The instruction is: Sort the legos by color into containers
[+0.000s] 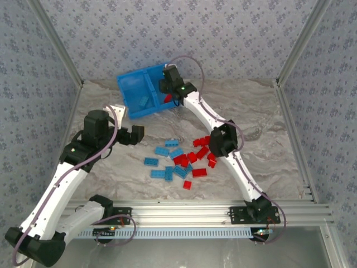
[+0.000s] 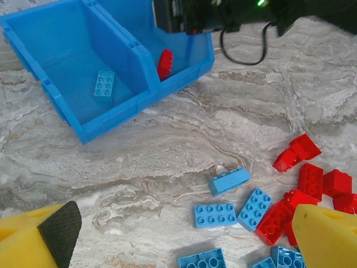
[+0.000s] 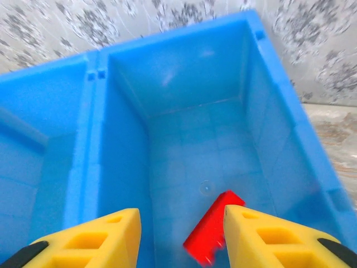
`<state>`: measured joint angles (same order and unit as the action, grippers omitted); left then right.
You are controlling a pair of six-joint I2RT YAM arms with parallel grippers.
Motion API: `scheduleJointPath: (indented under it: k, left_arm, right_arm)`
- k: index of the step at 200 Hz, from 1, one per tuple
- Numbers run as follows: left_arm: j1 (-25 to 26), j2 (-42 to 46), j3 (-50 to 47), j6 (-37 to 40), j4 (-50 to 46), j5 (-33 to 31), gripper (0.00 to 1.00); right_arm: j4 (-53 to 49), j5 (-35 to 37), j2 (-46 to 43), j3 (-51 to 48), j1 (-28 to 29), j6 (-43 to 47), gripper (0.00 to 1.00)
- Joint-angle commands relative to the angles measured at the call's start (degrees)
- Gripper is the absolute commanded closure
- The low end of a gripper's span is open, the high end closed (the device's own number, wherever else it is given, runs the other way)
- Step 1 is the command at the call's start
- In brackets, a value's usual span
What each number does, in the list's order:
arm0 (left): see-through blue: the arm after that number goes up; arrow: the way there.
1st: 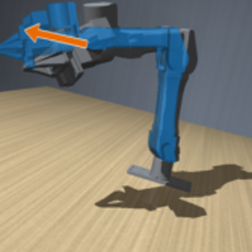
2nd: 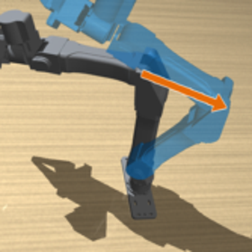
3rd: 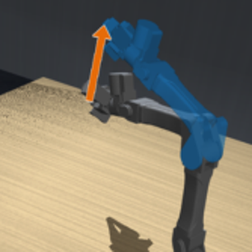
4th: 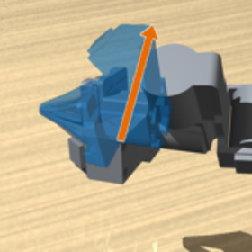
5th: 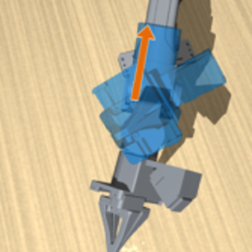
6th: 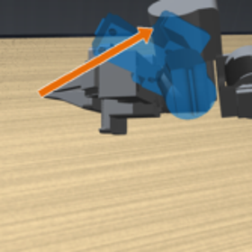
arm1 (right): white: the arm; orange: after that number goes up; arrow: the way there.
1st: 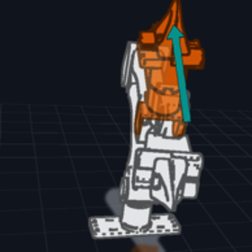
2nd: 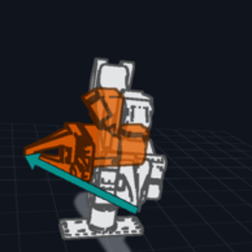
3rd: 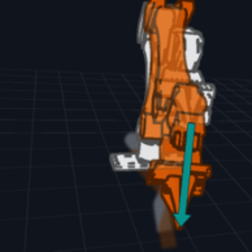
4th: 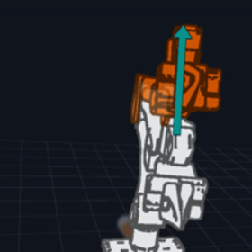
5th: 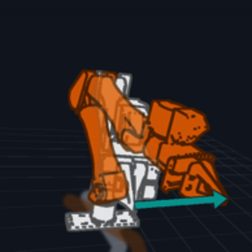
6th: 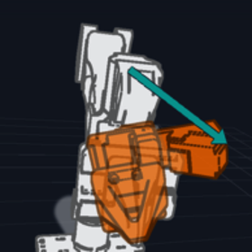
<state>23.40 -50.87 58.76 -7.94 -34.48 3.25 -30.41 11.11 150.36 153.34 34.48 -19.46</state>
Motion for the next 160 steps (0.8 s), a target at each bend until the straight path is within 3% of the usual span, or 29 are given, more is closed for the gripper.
scheduleJointPath:
  k: [1,20,51,89,125,140,160]
  left_arm:
    - [-0.5,-0.3,0.5,0.6,0.8,0.9,0.01]
    - [-0.6,-1.6,1.0,0.1,0.3,0.7,0.01]
    - [-0.2,-5.0,2.0,-3.0,-0.6,1.1,0.01]
    - [8.1,-13.1,3.5,-10.7,-0.5,-2.2,0.01]
    - [15.0,-27.4,7.2,-22.6,0.0,-9.1,0.01]
    - [15.8,-34.7,9.2,-29.5,-0.3,-10.7,0.01]
    - [17.2,-44.2,12.4,-32.4,0.5,-11.8,0.01]
  right_arm:
    - [-6.8,1.1,-13.4,-4.5,0.1,-0.5,0.54]
    - [-8.7,1.3,-24.9,-17.6,0.1,-0.5,0.52]
    - [-2.2,-0.5,-48.4,-49.9,0.1,0.2,0.45]
    - [-1.3,-0.7,-73.9,-79.5,0.3,-2.3,0.31]
    - [-3.7,0.4,-90.4,-95.7,0.1,-9.0,0.20]
    - [-5.5,1.2,-94.2,-98.6,-0.2,-10.8,0.16]
    - [-7.9,2.5,-96.7,-99.6,-0.5,-12.0,0.15]
